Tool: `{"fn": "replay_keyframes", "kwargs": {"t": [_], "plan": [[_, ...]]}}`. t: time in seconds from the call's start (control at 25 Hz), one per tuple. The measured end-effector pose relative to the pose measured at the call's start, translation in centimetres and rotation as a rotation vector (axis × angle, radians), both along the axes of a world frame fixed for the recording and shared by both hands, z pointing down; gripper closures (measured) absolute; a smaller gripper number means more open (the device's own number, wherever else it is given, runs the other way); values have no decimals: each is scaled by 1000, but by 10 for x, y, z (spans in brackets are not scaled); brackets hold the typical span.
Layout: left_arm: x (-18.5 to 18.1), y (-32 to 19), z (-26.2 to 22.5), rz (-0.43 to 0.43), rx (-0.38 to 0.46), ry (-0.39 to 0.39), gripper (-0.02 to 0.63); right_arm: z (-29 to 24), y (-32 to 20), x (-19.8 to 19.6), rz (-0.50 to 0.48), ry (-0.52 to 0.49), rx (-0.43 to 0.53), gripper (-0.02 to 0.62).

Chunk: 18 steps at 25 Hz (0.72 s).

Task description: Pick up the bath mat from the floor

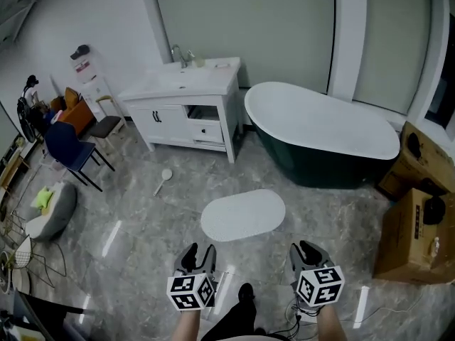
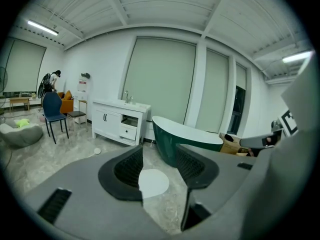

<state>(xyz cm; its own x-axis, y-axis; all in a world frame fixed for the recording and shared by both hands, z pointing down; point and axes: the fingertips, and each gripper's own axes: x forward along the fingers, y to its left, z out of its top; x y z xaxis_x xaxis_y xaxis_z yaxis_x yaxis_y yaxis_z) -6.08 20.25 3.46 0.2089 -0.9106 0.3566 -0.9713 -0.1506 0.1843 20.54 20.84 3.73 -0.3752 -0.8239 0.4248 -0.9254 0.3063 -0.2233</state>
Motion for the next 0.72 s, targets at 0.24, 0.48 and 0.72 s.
{"fn": "replay_keyframes", "kwargs": {"t": [0.24,0.48,0.72], "plan": [[-28,-76,4,-4,-15,2,400,1,-79,-20,21,9,-19,496],[-44,-127,12,5,-24,12,400,2,-130,-33,34,28,-22,497],[-59,-163,35,-32,-62,24,396,14,-172,-51,-23,56,-55,497]]}}
